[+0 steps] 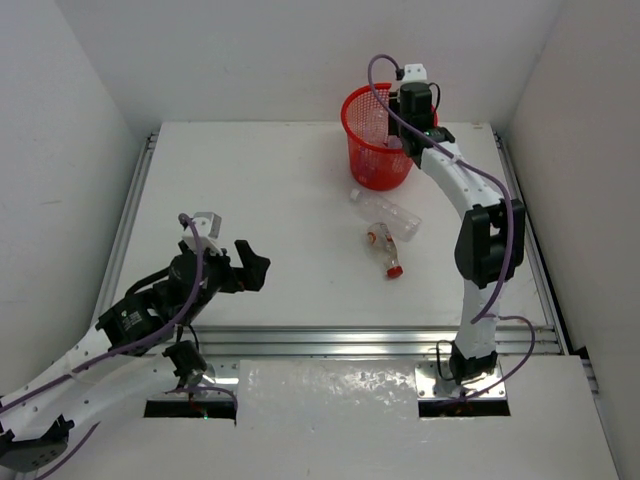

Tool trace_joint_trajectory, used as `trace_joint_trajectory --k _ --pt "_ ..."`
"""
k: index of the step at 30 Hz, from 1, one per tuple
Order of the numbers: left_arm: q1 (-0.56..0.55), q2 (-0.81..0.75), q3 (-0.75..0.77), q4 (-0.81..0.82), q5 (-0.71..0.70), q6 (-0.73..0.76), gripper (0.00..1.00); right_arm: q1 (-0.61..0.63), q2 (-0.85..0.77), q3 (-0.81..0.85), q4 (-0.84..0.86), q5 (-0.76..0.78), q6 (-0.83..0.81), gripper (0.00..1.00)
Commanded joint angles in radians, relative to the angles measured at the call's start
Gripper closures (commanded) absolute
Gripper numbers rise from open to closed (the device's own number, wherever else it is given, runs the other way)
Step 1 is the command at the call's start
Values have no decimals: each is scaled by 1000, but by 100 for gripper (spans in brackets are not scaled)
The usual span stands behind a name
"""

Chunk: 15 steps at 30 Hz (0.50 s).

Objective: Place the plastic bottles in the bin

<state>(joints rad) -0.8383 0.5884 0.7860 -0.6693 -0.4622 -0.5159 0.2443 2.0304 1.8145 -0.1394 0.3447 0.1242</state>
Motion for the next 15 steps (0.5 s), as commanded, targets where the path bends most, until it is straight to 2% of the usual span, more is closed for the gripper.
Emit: trace_joint_trajectory --k 1,2,3,4,15 --pt "5 -4 7 43 5 17 0 0 -36 -32 29 4 37 68" --pt "5 -4 7 42 4 16 0 0 -44 -61 34 1 44 50" --pt "4 -5 7 40 2 16 0 0 -61 -73 40 0 55 6" --pt "4 -7 6 40 2 14 0 -2 -68 -79 34 2 61 1" --pt "5 -12 9 37 -6 10 0 0 -209 115 -170 -32 58 1"
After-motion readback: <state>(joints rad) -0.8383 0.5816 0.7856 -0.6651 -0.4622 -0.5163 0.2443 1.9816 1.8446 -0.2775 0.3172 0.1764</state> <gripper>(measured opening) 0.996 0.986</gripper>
